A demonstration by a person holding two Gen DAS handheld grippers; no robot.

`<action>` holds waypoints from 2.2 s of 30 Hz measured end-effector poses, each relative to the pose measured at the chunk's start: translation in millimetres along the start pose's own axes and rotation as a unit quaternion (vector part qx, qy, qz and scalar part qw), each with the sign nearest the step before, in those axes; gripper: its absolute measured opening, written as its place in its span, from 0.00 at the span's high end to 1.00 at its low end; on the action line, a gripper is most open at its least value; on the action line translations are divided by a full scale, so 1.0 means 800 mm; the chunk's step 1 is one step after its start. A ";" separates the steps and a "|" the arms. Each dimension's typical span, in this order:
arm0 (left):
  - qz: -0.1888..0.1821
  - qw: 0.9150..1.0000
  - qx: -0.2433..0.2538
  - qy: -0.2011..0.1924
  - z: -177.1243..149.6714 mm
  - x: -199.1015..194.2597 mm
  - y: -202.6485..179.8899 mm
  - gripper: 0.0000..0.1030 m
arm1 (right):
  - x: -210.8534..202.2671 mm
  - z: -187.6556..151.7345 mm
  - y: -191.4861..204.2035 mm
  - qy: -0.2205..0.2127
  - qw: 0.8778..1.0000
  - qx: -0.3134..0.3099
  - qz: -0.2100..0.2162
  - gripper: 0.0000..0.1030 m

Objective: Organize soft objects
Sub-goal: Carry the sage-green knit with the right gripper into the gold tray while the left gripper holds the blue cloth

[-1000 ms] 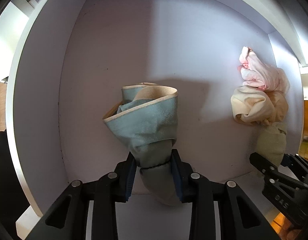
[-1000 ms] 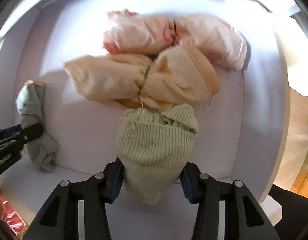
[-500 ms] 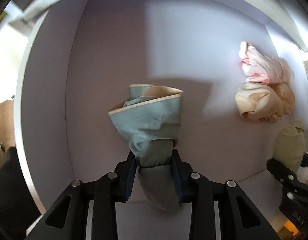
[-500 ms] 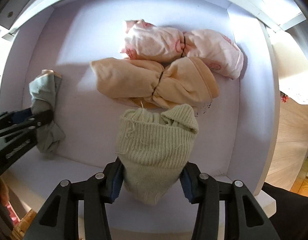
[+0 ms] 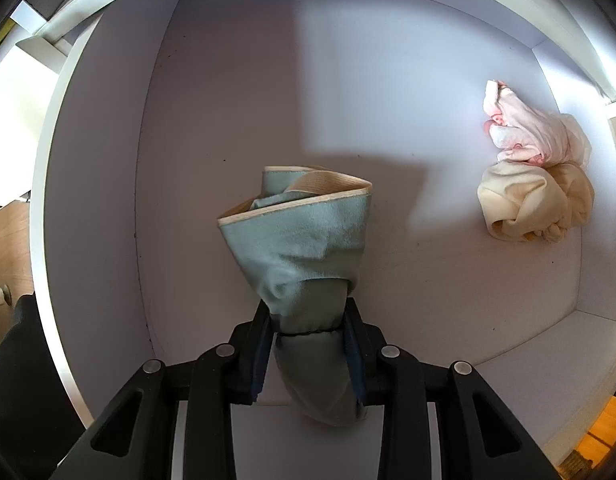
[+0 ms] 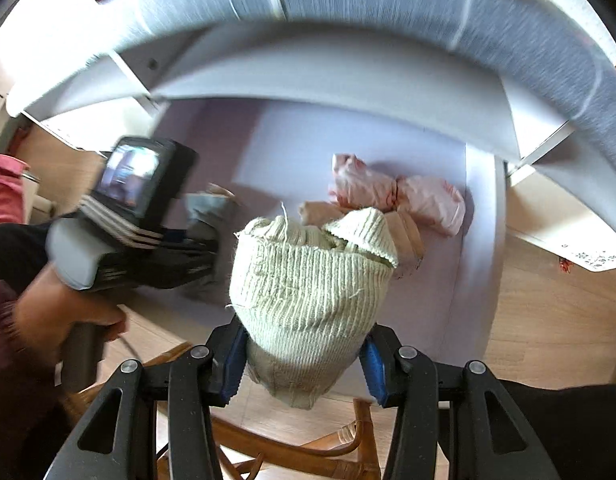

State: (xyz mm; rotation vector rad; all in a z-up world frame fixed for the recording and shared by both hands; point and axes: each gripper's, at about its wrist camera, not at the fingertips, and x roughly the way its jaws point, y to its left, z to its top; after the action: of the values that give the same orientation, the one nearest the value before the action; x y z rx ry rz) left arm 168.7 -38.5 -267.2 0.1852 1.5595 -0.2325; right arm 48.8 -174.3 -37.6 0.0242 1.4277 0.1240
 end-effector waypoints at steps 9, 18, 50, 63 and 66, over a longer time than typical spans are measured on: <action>0.006 1.000 0.006 0.000 0.003 0.003 -0.010 0.68 | -0.134 0.033 0.006 -0.105 0.994 -0.015 0.026 0.53; 0.004 1.000 0.004 0.001 0.003 0.016 -0.017 0.68 | -0.212 0.150 -0.010 -0.187 0.981 -0.005 0.059 0.53; -0.008 1.000 -0.011 0.006 0.007 0.046 -0.005 0.68 | -0.090 0.419 -0.114 -0.174 0.978 0.116 0.009 0.35; -0.002 1.000 -0.010 0.004 0.004 0.043 -0.010 0.68 | -0.149 0.351 -0.104 -0.223 0.970 0.096 -0.008 0.35; -0.001 1.000 -0.010 0.003 0.003 0.043 -0.012 0.67 | -0.169 0.322 -0.094 -0.241 0.967 0.075 -0.022 0.35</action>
State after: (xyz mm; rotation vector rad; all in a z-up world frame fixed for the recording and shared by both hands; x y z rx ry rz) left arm 168.6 -49.7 -301.0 0.1696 1.5676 -0.2188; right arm 289.8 -247.4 125.6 0.1379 0.9477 -0.0278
